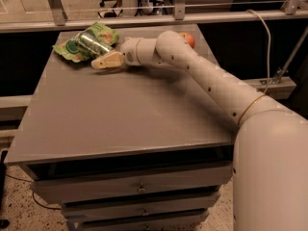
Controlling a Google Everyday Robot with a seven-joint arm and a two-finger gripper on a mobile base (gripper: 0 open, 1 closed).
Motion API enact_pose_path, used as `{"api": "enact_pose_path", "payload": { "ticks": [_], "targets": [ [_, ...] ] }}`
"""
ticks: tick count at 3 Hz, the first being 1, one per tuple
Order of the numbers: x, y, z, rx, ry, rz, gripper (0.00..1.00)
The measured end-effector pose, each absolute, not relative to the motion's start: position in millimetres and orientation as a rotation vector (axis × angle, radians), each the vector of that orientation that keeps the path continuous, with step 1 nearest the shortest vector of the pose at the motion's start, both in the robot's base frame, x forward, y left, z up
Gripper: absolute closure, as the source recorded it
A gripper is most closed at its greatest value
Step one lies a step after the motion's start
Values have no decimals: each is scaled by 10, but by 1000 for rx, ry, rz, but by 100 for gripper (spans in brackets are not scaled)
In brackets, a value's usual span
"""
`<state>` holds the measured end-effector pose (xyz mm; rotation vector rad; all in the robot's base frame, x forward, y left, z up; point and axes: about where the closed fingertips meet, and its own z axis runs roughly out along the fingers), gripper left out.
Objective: Move green can near green rice chip bag
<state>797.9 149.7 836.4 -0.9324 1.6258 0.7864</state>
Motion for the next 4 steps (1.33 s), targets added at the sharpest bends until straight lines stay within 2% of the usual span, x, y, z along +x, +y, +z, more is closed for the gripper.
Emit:
{"api": "enact_pose_path", "payload": {
  "ticks": [4],
  "targets": [
    [7862, 1206, 8370, -946, 1680, 717, 0]
  ]
}}
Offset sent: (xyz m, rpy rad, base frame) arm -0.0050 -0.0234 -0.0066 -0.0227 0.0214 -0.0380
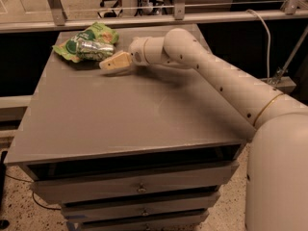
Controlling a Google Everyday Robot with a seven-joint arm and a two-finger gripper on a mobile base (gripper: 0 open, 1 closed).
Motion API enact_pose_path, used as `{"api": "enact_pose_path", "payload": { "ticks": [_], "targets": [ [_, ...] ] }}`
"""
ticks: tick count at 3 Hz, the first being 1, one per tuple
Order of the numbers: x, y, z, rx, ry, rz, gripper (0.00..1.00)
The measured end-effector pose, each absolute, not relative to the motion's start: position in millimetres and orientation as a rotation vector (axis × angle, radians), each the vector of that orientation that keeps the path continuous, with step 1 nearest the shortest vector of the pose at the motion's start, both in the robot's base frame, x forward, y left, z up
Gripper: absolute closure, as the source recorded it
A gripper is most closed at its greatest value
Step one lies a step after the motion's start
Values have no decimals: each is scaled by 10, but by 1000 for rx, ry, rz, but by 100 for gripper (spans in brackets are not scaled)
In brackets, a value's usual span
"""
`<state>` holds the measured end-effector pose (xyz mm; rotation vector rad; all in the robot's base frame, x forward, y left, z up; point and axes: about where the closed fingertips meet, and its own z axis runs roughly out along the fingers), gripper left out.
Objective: Move green can near green rice chip bag
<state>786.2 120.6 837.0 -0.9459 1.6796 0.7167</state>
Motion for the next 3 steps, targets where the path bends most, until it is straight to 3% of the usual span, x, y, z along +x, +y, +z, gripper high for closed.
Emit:
{"api": "enact_pose_path", "payload": {
  "ticks": [3],
  "targets": [
    [7458, 380, 8619, -998, 1678, 608, 0]
  ]
}}
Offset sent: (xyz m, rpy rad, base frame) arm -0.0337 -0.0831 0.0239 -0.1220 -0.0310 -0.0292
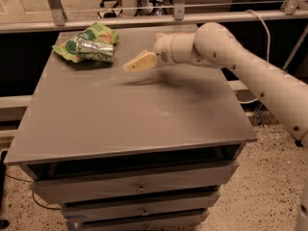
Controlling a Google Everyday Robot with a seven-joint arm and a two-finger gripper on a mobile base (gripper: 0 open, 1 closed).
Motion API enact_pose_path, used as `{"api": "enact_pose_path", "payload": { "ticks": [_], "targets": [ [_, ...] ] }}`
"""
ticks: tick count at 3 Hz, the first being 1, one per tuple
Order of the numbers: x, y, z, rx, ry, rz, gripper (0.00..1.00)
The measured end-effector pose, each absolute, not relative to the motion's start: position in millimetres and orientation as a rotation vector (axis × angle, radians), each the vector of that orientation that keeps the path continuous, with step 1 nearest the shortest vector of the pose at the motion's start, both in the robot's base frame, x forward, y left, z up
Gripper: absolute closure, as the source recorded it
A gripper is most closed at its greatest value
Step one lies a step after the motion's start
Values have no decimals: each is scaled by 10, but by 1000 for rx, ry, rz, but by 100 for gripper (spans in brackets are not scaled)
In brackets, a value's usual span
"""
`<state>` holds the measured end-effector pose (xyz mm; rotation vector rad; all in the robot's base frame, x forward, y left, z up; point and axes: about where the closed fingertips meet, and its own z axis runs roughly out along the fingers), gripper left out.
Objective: Move green can near green rice chip bag
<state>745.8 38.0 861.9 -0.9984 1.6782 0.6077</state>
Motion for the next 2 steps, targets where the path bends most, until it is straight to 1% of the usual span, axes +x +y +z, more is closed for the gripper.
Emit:
{"api": "enact_pose_path", "payload": {
  "ticks": [1, 2],
  "targets": [
    [7190, -169, 8789, -974, 1609, 578, 0],
    [6838, -839, 9036, -920, 1571, 528, 0]
  ]
}}
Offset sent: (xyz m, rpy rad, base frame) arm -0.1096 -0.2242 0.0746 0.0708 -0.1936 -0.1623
